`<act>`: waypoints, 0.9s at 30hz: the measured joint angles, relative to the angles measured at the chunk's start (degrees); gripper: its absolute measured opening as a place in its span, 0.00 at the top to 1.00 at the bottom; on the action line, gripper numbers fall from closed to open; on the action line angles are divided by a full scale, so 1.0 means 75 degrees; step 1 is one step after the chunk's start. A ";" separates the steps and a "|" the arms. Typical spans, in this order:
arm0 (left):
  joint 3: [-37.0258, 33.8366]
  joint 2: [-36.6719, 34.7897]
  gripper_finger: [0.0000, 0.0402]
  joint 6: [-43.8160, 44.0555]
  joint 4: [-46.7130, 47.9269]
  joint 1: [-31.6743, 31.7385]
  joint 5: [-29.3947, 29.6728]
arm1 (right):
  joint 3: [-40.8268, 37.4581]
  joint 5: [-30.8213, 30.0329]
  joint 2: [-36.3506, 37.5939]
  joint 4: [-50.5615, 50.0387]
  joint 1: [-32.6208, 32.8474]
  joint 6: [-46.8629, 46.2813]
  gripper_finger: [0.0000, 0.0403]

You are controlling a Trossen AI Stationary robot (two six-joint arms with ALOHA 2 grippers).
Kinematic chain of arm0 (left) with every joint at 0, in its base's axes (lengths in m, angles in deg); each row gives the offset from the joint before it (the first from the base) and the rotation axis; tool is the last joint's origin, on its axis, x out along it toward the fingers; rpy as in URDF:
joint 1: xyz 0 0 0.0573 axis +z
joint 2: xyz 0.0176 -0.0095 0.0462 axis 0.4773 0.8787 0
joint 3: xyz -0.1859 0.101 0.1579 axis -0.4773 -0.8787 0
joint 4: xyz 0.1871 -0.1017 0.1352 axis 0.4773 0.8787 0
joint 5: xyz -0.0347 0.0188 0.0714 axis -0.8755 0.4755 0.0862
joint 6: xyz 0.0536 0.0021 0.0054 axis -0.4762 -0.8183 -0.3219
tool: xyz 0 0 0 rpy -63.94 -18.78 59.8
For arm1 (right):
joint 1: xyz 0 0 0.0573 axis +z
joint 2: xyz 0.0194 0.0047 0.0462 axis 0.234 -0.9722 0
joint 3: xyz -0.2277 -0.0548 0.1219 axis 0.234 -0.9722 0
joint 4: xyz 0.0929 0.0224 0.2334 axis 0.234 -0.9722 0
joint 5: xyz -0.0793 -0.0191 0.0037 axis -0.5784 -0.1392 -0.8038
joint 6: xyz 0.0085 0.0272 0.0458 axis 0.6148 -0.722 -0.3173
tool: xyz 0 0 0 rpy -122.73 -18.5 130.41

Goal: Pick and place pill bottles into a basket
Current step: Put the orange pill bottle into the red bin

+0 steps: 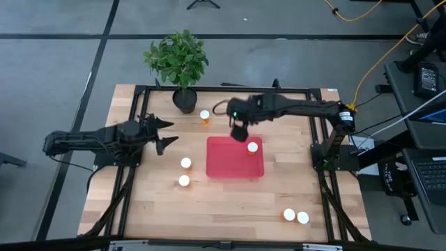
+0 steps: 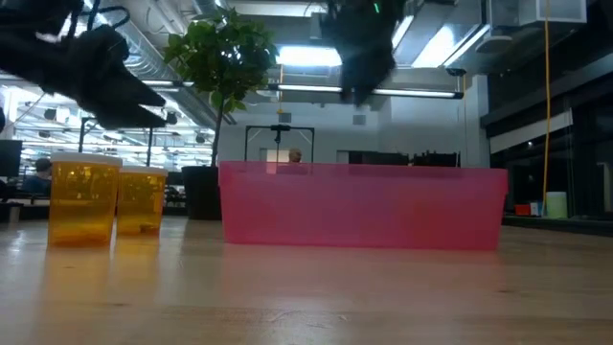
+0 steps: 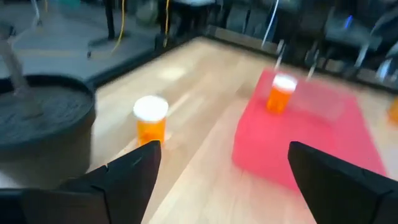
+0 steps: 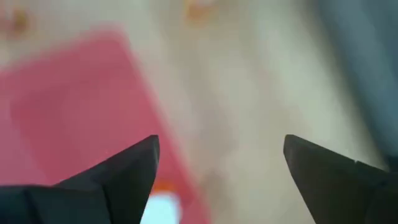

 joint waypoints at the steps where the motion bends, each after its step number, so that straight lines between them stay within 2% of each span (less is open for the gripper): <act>1: 0.0345 0.0078 0.12 0.0011 0.0394 0.0000 -0.0011 | 0.0370 -0.0356 0.0004 -0.0001 0.0000 0.0207 0.16; 5: 0.2016 0.0586 0.10 0.0176 0.0756 0.0000 0.0005 | 0.1437 -0.1473 0.0004 0.0018 -0.0035 0.1090 0.18; 8: 0.3571 0.1307 0.10 -0.0390 0.1060 0.0000 0.0009 | 0.1700 -0.1647 0.0219 0.0253 -0.0164 0.1402 0.19; 12: 0.5829 0.2799 0.10 -0.1923 0.2712 0.0000 0.0092 | 0.1342 -0.1664 0.0882 0.0860 -0.0367 0.1424 0.20; 16: 0.7361 0.4364 0.10 -0.2978 0.4529 0.0007 0.0349 | 0.0589 -0.1665 0.1588 0.1005 -0.0425 0.1233 0.20; 18: 0.7556 0.4989 0.10 -0.3240 0.4906 0.0040 0.0338 | -0.0001 -0.1663 0.2050 0.1070 -0.0418 0.1010 0.20; 22: 0.7367 0.5812 0.10 -0.3460 0.4627 0.0473 -0.0465 | -0.1681 -0.1665 0.3169 0.1646 -0.0355 0.0389 0.20; 27: 0.6903 0.6736 0.10 -0.3736 0.4421 0.1305 -0.0865 | -0.3985 -0.2046 0.4980 0.3198 -0.0093 -0.0145 0.20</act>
